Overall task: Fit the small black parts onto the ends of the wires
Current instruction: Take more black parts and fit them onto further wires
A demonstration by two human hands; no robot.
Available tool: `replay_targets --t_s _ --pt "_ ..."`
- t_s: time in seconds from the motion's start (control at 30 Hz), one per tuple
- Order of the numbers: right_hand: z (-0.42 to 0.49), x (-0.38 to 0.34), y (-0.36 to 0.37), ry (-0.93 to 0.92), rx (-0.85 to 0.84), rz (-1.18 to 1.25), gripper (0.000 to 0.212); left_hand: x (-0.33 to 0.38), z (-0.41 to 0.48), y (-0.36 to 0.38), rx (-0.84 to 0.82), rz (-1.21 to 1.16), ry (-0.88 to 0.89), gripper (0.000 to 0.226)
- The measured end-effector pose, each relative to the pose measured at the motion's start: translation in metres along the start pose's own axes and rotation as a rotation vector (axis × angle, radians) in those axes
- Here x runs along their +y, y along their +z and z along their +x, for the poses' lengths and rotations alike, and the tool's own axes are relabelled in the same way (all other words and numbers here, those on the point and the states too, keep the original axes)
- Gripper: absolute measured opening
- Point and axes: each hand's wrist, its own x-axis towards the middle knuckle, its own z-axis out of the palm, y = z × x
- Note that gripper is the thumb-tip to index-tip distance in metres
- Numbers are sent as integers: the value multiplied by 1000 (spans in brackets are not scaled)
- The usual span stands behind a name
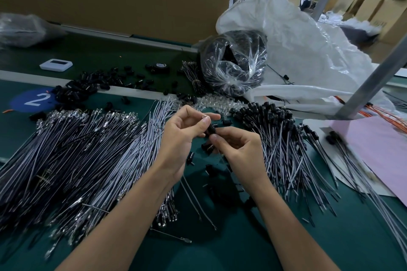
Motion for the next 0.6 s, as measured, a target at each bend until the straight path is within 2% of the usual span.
replay_targets --t_s 0.13,0.23,0.33,0.43,0.53,0.6 --pt "0 2 0 -8 56 -37 7 -1 -2 2 -5 79 38 18" --pt "0 0 -1 -6 3 -29 4 -1 0 2 -21 65 39 19" --pt "0 0 -1 -11 -15 -13 5 -3 -2 4 -32 17 3 10" --pt "2 0 -3 -17 38 24 8 -6 -4 7 -79 1 -54 42" --pt "3 2 -6 -27 81 26 13 -8 -3 8 -100 80 -60 36" --pt "4 3 -7 -37 82 40 15 -9 -3 7 -68 40 -86 31"
